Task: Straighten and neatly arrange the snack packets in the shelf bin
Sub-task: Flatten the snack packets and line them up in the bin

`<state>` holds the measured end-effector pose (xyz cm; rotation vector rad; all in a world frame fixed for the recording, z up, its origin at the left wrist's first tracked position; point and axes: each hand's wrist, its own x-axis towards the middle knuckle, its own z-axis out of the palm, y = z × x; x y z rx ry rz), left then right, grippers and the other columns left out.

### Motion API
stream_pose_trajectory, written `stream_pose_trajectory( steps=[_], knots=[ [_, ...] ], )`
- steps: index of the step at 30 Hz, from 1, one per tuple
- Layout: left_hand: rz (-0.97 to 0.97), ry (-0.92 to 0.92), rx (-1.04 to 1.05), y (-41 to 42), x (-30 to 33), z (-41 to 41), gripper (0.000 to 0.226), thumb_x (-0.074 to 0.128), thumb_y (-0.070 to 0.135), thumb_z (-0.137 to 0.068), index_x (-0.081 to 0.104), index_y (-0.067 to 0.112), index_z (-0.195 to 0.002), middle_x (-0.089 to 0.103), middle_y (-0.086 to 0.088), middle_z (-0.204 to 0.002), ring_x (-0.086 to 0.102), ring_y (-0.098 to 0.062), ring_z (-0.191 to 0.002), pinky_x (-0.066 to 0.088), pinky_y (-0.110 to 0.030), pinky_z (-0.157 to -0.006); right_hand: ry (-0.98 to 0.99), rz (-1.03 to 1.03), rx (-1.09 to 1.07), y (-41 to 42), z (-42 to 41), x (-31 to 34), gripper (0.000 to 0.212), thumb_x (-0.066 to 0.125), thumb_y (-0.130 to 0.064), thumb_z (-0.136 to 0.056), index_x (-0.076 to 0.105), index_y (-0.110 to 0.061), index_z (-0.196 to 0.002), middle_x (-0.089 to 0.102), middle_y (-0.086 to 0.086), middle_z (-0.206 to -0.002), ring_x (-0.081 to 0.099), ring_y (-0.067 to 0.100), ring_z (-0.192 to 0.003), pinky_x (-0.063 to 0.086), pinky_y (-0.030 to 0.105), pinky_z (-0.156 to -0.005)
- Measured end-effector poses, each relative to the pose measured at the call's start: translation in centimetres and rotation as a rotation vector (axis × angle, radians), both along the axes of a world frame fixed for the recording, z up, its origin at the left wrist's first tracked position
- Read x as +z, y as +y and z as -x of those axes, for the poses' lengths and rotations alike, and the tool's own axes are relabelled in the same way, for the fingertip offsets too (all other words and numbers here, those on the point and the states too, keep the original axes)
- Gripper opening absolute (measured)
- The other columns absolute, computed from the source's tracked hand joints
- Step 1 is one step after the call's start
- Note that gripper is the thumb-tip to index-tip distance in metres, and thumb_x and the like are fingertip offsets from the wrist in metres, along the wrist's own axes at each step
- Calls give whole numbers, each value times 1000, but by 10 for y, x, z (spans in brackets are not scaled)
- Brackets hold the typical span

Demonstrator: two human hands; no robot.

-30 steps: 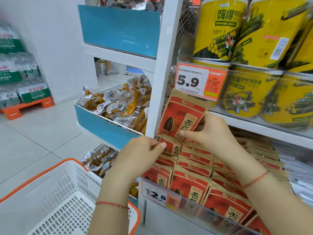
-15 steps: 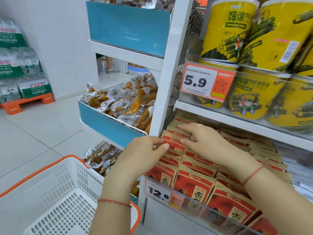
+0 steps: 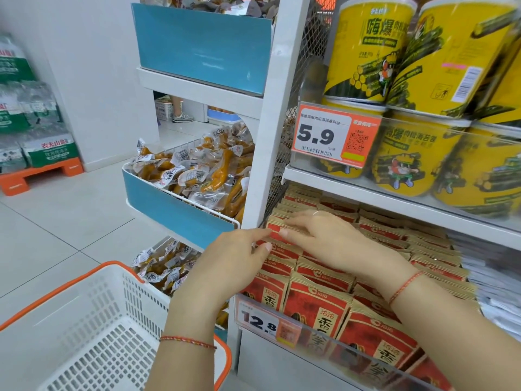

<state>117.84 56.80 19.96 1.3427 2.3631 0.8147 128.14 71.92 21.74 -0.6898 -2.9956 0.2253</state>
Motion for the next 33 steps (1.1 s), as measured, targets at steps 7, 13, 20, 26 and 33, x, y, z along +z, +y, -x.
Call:
stream_pose_trajectory(
  steps=[7, 13, 20, 26, 33],
  knots=[
    [-34, -9, 69, -4, 3, 4, 19, 49, 39, -100, 66, 30, -102, 67, 9, -101, 61, -10, -94, 51, -26, -73, 4, -271, -15, -17, 0, 0, 29, 49, -48, -94, 71, -30, -102, 70, -4, -98, 63, 21, -96, 44, 30, -75],
    [-37, -14, 67, -7, 2, 7, 33, 49, 43, -99, 74, 24, -91, 67, 9, -89, 64, -13, -85, 51, -30, -68, 315, -328, -41, -20, -10, 13, 29, 37, -40, -100, 60, -23, -104, 65, -3, -93, 65, 24, -85, 50, 35, -68],
    [-693, -181, 335, -4, 14, -1, 16, 56, 46, -93, 65, 34, -90, 65, 22, -86, 58, 11, -86, 40, -15, -67, 1015, -273, -29, -21, -34, 53, 18, 44, -27, -101, 57, -15, -98, 52, -10, -76, 50, 13, -65, 39, 32, -55],
    [-773, -514, 7, -2, 26, -17, 38, 49, 50, -81, 68, 26, -103, 73, 16, -88, 66, 4, -86, 49, -10, -76, 1249, 263, -5, -28, -53, 66, 10, 55, -22, -97, 56, -24, -87, 66, -9, -76, 64, 4, -69, 49, 23, -56],
    [-556, -696, -188, -1, 27, -30, 34, 53, 45, -79, 69, 16, -85, 71, 3, -65, 66, -9, -56, 48, -14, -53, 1156, 712, -132, -22, -49, 23, 8, 62, -16, -91, 64, -15, -83, 69, -2, -62, 62, 5, -56, 47, 17, -52]
  ],
)
